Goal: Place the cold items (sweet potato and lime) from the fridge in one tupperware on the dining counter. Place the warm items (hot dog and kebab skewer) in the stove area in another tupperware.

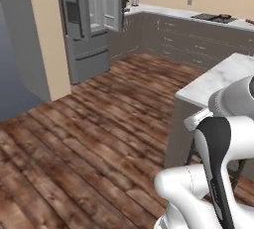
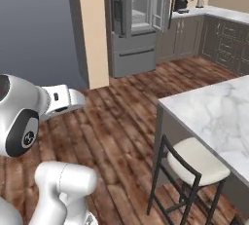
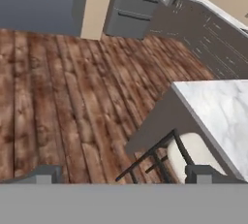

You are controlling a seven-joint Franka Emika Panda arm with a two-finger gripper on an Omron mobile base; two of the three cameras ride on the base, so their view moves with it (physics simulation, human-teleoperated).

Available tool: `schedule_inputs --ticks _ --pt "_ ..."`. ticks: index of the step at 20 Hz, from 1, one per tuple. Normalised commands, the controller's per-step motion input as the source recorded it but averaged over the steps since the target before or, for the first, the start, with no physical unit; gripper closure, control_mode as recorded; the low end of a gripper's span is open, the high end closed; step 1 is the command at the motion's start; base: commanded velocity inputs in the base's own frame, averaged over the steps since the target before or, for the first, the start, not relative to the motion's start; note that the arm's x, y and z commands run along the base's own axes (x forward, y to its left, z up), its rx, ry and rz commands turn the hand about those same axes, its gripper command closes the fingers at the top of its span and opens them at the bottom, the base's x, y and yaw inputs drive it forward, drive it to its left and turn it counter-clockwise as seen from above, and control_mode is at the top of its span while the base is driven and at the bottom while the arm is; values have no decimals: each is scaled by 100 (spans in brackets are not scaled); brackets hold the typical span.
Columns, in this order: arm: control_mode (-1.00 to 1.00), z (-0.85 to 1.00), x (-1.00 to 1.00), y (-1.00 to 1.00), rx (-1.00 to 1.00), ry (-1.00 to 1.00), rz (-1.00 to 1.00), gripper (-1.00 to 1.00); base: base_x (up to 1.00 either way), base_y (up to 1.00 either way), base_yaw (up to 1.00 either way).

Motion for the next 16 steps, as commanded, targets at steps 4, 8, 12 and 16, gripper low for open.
schedule_inputs --ticks 4,8,12,16 --pt "100 0 0 0 0 0 0 -100 100 33 -21" --pt "100 0 0 0 0 0 0 -100 100 29 -28" --pt "100 0 0 0 0 0 0 -100 100 31 -34" --pt "100 0 0 0 0 0 0 -100 97 41 -32"
